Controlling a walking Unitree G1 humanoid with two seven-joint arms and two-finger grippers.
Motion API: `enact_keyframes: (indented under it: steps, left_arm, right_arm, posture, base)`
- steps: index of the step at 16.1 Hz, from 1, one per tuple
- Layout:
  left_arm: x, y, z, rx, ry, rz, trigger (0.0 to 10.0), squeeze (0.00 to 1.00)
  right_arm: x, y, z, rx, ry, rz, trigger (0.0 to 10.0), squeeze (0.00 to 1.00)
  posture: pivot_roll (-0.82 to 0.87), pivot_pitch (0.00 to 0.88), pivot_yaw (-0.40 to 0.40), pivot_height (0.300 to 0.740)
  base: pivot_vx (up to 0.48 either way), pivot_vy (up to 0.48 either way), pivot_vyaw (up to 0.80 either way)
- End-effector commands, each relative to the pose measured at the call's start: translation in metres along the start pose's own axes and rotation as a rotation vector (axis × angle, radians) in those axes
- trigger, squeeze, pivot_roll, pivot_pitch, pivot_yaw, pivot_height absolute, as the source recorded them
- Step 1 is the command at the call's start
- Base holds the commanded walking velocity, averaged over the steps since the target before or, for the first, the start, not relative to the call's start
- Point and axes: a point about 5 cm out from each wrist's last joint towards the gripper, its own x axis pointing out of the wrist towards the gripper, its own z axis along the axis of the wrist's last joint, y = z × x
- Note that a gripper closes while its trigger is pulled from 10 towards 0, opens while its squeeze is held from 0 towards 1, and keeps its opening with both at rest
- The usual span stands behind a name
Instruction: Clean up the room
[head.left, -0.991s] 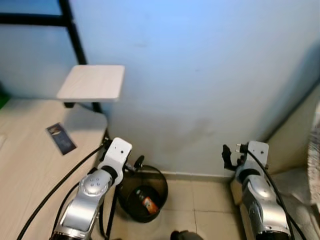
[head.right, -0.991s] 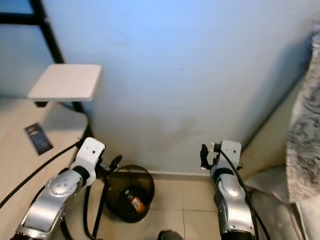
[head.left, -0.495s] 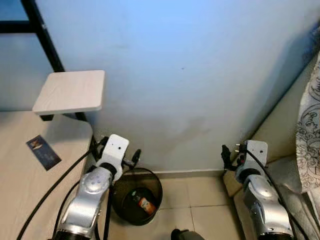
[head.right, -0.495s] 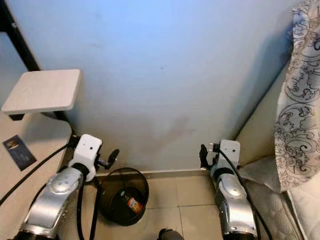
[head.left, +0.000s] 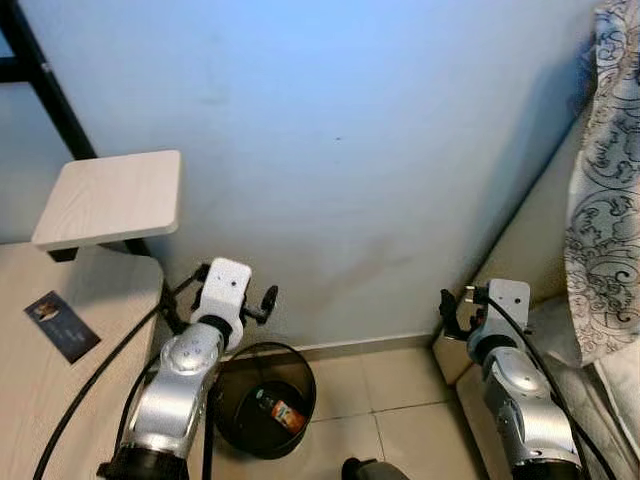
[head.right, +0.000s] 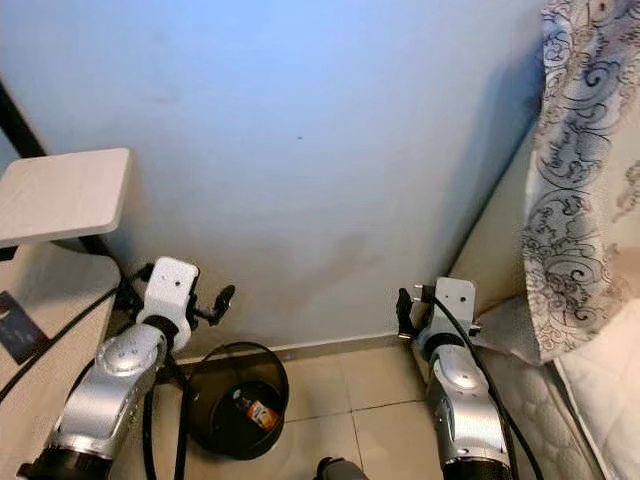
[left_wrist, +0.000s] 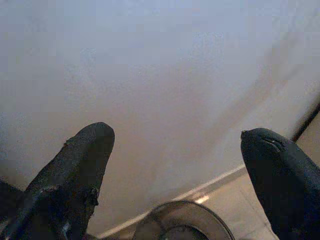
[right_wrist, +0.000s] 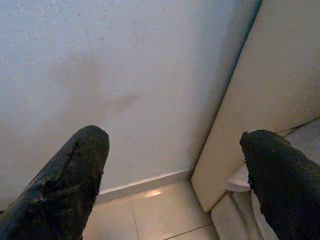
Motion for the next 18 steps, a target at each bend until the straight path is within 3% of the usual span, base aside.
enact_keyframes:
  steps: [1, 6, 11, 16, 18]
  left_arm:
    - [0.001, 0.003, -0.001, -0.004, 0.002, 0.018, 10.0, 0.03]
    - [0.004, 0.000, -0.002, -0.002, 0.016, 0.002, 10.0, 0.03]
    - [0.003, 0.001, -0.002, -0.147, 0.045, -0.004, 10.0, 0.00]
    - [0.005, 0.002, 0.003, 0.008, -0.016, 0.032, 10.0, 0.02]
    - [0.005, 0.010, 0.000, -0.117, -0.013, 0.088, 10.0, 0.01]
  right_arm:
    - [0.003, 0.003, 0.006, -0.007, -0.018, 0.009, 10.0, 1.00]
    - [0.007, 0.007, 0.008, -0.010, -0.019, 0.004, 10.0, 1.00]
    - [0.008, 0.008, 0.011, -0.006, -0.024, 0.002, 10.0, 1.00]
    - [0.008, 0.009, 0.010, -0.008, -0.022, -0.001, 10.0, 1.00]
    - [0.008, 0.012, 0.011, -0.030, -0.030, 0.015, 10.0, 1.00]
  posture:
    - [-0.11, 0.000, 0.014, 0.740]
    - [-0.11, 0.000, 0.013, 0.740]
    - [-0.11, 0.000, 0.008, 0.740]
    - [-0.10, 0.000, 0.005, 0.740]
    - [-0.10, 0.000, 0.008, 0.740]
  base:
    - [0.000, 0.000, -0.78]
    - [0.000, 0.000, -0.78]
    - [0.000, 0.000, -0.78]
    - [0.000, 0.000, -0.78]
    - [0.000, 0.000, -0.78]
